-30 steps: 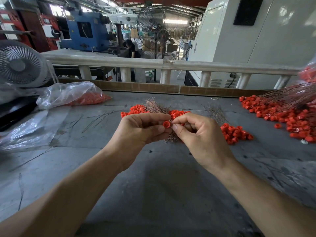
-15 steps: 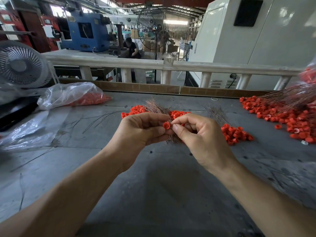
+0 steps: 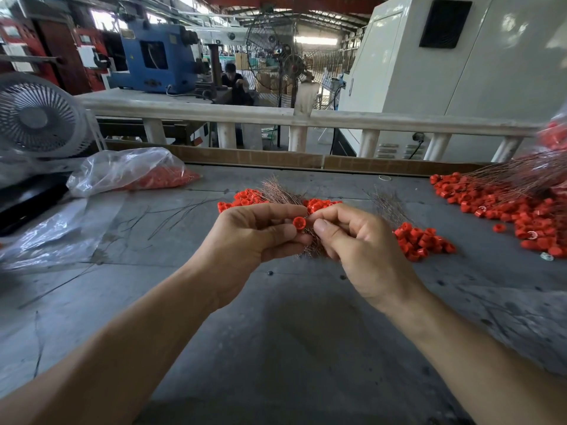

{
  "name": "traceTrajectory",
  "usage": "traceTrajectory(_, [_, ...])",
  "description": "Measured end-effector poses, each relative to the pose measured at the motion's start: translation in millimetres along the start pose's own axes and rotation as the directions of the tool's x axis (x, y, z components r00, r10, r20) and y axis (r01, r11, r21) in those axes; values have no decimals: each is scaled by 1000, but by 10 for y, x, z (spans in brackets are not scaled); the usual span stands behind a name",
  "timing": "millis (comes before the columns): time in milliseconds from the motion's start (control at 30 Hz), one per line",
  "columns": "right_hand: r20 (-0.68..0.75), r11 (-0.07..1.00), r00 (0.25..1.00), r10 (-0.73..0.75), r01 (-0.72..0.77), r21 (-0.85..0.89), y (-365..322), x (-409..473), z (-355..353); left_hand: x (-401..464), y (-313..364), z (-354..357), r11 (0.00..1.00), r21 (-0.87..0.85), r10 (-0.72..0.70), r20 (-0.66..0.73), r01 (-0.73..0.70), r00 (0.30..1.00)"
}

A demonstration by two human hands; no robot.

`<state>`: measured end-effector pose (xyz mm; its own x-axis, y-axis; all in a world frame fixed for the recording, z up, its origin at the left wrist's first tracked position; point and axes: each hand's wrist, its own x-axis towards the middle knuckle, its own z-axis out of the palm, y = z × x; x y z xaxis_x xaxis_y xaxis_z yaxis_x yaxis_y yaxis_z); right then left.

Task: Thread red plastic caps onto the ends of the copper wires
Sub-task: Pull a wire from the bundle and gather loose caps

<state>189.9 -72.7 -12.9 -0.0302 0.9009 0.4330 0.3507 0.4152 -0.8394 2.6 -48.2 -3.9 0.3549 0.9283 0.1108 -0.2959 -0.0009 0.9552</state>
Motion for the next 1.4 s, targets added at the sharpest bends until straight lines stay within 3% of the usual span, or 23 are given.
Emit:
traceTrajectory(133, [58,989,991,118,-122,87,18,14,9,1,15,8,1000,-23,-14,-5,14,1000])
traceTrajectory(467, [137,966,976,171,-193,172,26,-1,44,0,18,14,995,-92,-29,13,30,1000])
traceTrajectory(567, [3,988,989,150,-150,37,55,44,-39,16,14,1,995,-95,-36,-5,35,999])
traceTrajectory(633, [-170,982,979,117,-139,-128,106,106,-166,27,16,-10,994,-107,-35,-31,31,999])
traceTrajectory(700, [-246,939,966,78,-154,-307,168,152,-301,31,18,-21,993,-114,-36,-52,30,998])
traceTrajectory(800, [-185,851,977,101,-181,-493,236,154,-396,34,17,-25,992,-116,-49,-77,40,996])
traceTrajectory(967, [-11,802,987,159,-136,-582,243,134,-303,26,14,-19,995,-92,-52,-92,43,994])
traceTrajectory(1133, [41,702,988,150,-77,-708,243,127,-222,22,1,-15,996,-73,-59,-86,53,995])
traceTrajectory(1267, [17,761,987,162,-114,-638,277,128,-228,22,-9,-7,997,-65,-53,-83,48,995])
traceTrajectory(1400, [-67,923,984,167,-180,-339,225,138,-251,21,-13,-7,997,-60,-49,-74,45,996])
